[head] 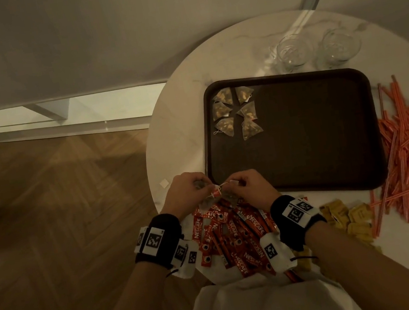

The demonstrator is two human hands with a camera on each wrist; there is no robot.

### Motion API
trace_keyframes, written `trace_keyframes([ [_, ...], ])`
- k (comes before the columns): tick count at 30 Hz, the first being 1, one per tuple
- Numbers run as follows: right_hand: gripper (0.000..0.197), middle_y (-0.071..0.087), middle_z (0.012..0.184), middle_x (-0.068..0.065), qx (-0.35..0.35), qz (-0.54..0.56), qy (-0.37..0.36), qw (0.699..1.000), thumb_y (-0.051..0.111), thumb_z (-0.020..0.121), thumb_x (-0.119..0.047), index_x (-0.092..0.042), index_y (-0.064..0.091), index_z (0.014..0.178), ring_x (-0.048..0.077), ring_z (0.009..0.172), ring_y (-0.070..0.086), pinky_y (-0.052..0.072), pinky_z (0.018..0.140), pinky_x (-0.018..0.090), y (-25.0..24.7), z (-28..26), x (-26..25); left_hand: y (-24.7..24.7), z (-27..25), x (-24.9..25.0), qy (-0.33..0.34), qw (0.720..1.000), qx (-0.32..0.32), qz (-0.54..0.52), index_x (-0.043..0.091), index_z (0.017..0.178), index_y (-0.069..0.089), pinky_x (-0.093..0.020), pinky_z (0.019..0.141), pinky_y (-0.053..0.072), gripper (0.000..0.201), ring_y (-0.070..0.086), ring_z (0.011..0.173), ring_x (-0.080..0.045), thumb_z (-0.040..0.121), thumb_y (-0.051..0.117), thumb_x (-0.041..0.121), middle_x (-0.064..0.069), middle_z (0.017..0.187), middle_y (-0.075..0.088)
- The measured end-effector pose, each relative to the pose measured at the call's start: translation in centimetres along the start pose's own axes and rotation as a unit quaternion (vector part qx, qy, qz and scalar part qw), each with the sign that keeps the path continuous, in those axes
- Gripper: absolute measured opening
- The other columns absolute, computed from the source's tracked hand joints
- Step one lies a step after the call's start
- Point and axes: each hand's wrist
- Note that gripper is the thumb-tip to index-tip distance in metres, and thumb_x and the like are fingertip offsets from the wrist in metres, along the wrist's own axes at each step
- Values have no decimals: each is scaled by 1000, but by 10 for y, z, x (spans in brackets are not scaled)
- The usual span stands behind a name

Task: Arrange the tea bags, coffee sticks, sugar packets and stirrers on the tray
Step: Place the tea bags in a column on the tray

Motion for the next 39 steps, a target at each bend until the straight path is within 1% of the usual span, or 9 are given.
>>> trace_keyframes([
  [3,16,72,88,4,8,16,14,1000,62,96,-21,-10,73,93,10,81,67,53,75,23,-2,2,0,-2,0,-6,-4,998,66,9,17,87,76,-23,76,53,7,65,77,-4,88,72,23,7,81,70],
  [7,15,72,88,-2,-19,29,16,999,61,97,-21,-16,74,92,1,78,66,51,70,12,-3,1,-3,-1,-2,-7,-5,992,121,-21,17,83,74,-16,72,48,5,62,74,4,87,72,20,11,76,67],
  [10,15,74,89,0,-20,41,14,999,61,96,-21,-17,75,92,3,80,68,53,72,13,-3,0,-4,1,-5,-7,-13,989,142,-43,21,81,72,-18,71,51,7,63,73,3,87,72,18,14,74,66],
  [15,15,75,92,1,-25,35,20,999,63,95,-20,-15,76,96,8,83,70,53,74,16,-4,-1,-2,3,-9,-3,-35,981,171,-84,16,87,73,-28,75,57,4,67,77,-6,89,70,16,10,76,67],
  [22,13,73,88,-2,-17,61,16,998,63,95,-21,-16,75,94,2,80,67,53,77,17,-4,1,-9,6,-15,3,-15,984,139,-112,23,83,70,-29,76,58,10,67,78,-5,87,72,15,11,78,69],
  [28,14,73,97,4,-4,56,19,998,62,96,-20,-14,74,99,5,86,67,51,78,16,-7,1,-12,9,-17,7,5,983,144,-113,24,82,70,-20,73,55,12,66,74,1,87,72,13,14,77,68],
  [31,14,72,101,6,6,62,29,998,64,94,-24,-14,74,97,15,95,66,51,82,22,-6,1,-13,10,-17,8,10,984,138,-111,25,83,69,-16,71,53,13,66,74,1,87,72,13,14,77,69],
  [35,10,66,104,3,45,15,-5,999,69,90,-28,-18,73,88,13,97,61,51,90,30,-3,4,-16,10,-18,8,21,984,139,-110,25,82,69,-12,70,51,14,65,75,2,87,71,13,15,78,68],
  [39,4,68,101,-1,22,-41,-28,999,73,86,-20,-16,75,88,12,98,63,52,94,37,-2,7,-18,9,-17,6,16,984,138,-111,23,85,70,-15,73,53,11,66,78,0,88,71,13,11,81,69],
])
Point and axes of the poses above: each hand's wrist, its own z-axis towards the middle knuckle, its own y-axis out of the palm, x = y × z
